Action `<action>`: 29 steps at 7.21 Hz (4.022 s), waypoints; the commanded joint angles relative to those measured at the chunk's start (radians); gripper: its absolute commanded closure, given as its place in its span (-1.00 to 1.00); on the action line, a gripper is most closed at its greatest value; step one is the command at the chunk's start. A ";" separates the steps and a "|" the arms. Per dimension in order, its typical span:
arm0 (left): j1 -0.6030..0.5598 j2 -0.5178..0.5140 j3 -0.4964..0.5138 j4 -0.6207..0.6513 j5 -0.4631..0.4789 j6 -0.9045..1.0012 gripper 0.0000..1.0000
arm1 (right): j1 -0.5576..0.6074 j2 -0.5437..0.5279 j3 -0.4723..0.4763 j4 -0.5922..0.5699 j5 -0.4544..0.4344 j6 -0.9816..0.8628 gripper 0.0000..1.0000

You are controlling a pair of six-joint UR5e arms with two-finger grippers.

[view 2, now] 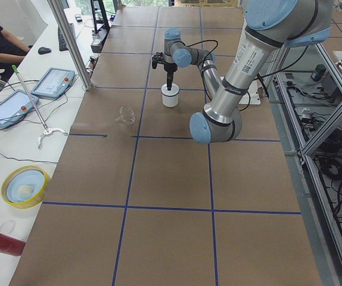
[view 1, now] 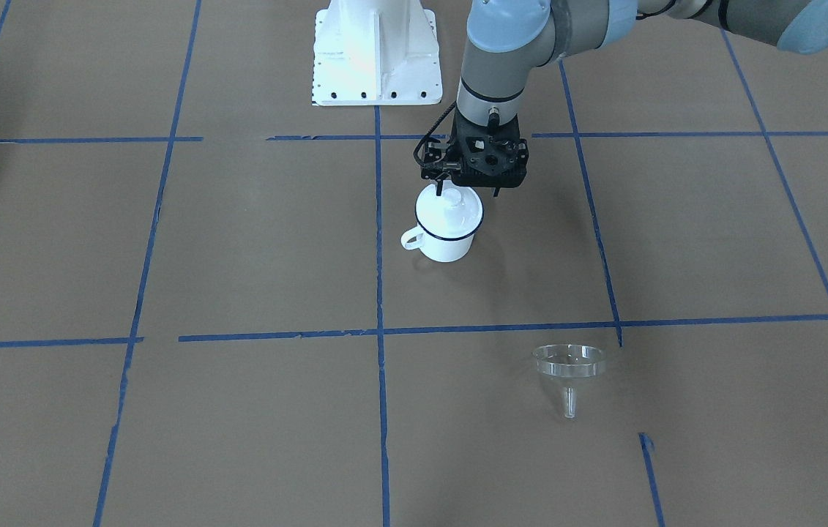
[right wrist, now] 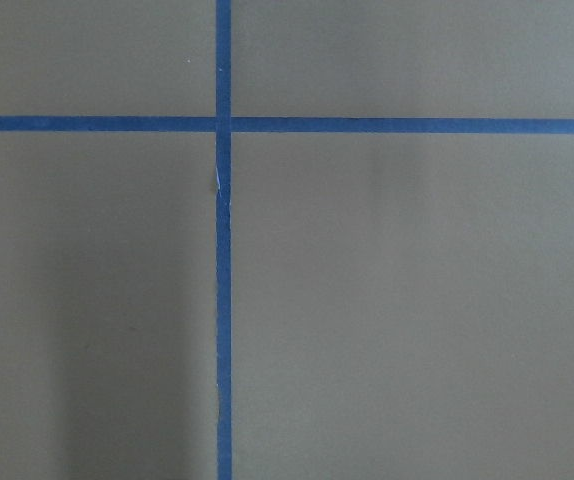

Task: Place funnel on cup
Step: 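Lower the left gripper and close it on the white lid's knob, then lift the lid off the mug and set it down beside the mug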

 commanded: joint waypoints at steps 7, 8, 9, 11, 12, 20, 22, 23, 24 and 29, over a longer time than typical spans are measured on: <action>0.022 -0.014 0.052 -0.058 -0.003 -0.005 -0.10 | 0.000 0.000 0.000 0.000 0.000 0.000 -1.00; 0.022 -0.014 0.052 -0.058 -0.003 -0.005 0.05 | 0.000 0.000 0.000 0.000 0.000 0.000 -1.00; 0.022 -0.020 0.052 -0.058 -0.003 -0.005 0.11 | 0.000 0.000 0.000 0.000 0.000 0.000 -1.00; 0.022 -0.023 0.045 -0.055 -0.003 -0.005 0.19 | 0.000 0.000 0.000 0.000 0.000 0.000 -1.00; 0.022 -0.023 0.043 -0.053 -0.003 -0.005 0.35 | 0.000 0.001 0.000 0.000 0.000 0.000 -1.00; -0.062 0.075 -0.142 0.094 0.002 0.129 0.92 | 0.000 0.000 0.000 0.000 0.000 0.000 -1.00; -0.073 0.278 -0.153 -0.132 0.003 0.163 0.98 | 0.000 0.000 0.000 0.000 0.000 0.000 -1.00; -0.072 0.382 -0.134 -0.299 0.003 0.160 1.00 | 0.000 0.000 0.000 0.000 0.000 0.000 -1.00; -0.070 0.406 -0.071 -0.372 0.003 0.158 1.00 | 0.000 0.000 0.000 0.000 0.000 0.000 -1.00; -0.062 0.339 0.058 -0.377 0.005 0.172 -1.00 | 0.000 0.000 0.000 0.000 0.000 0.000 -1.00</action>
